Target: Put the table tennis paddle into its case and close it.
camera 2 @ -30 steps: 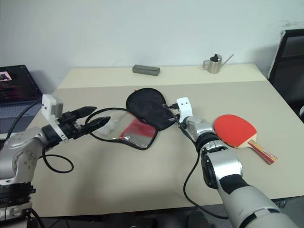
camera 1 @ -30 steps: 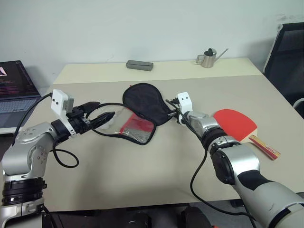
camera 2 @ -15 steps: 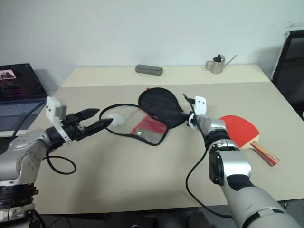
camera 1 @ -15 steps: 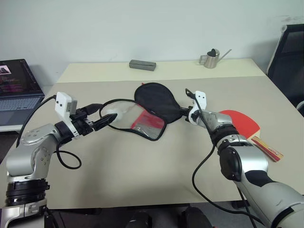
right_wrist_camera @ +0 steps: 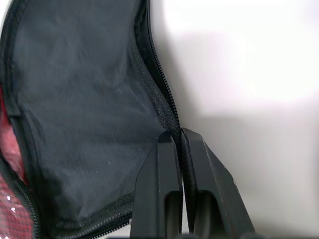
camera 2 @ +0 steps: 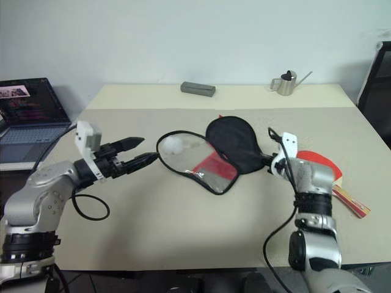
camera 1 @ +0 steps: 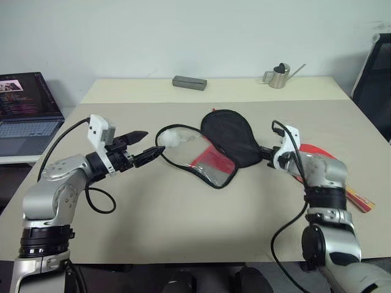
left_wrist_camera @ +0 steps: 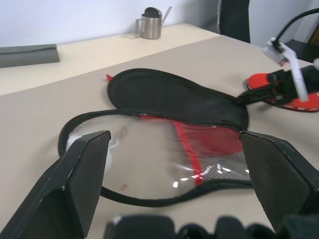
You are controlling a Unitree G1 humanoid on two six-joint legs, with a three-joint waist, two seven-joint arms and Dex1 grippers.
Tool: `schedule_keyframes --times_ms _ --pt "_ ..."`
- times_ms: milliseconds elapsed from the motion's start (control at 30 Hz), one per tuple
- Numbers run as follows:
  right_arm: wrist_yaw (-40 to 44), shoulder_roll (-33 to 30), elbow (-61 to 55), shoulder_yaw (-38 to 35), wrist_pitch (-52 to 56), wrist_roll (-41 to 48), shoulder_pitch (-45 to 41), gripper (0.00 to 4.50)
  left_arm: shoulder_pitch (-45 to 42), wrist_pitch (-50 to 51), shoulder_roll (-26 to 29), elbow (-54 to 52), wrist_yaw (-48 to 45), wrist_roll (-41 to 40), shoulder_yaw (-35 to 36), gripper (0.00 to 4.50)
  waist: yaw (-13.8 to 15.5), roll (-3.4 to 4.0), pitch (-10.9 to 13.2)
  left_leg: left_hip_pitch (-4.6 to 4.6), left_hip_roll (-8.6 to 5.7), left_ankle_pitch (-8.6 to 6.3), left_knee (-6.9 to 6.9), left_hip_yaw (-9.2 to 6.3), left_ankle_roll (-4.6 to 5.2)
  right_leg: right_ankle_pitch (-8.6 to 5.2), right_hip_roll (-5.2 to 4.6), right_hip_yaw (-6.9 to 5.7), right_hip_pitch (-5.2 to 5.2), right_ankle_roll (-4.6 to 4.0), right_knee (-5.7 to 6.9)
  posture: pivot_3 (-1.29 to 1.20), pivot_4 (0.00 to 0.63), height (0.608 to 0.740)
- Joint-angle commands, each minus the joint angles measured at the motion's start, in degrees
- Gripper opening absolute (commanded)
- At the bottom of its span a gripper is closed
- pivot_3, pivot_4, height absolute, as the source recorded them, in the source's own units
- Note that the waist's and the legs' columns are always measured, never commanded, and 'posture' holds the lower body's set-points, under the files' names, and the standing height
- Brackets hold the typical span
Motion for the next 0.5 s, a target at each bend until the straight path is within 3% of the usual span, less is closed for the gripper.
schedule_keyframes --times_ms 33,267,500 --pt "-3.7 5.0 -14.5 -2.8 10.5 3.0 2.6 0.02 -1.7 0.5 -0.3 -3.4 -0.8 -2.0 -0.4 4.50 -0.2 0.00 0.0 0.00 0.01 0.00 0.00 0.00 0.00 0.00 0.00 0.01 -0.02 0.00 0.02 0.00 0.150 0.740" --pt "-8.7 17.3 -24.5 -5.0 17.9 1.4 3.2 0.02 -1.0 2.7 -0.6 -6.4 -1.1 -3.8 -1.1 4.50 -0.8 0.02 0.0 0.03 0.10 -0.02 -0.03 0.11 0.03 0.04 0.14 0.20 -0.21 -0.07 0.20 0.00 0.150 0.740" --pt "-9.8 21.4 -23.4 -3.0 16.3 0.0 4.2 0.02 -0.3 3.3 -0.2 -7.4 -1.1 -4.0 -1.1 4.50 -0.5 0.02 0.0 0.04 0.07 -0.01 -0.03 0.10 0.03 0.06 0.14 0.19 -0.22 -0.09 0.18 0.00 0.150 0.740"
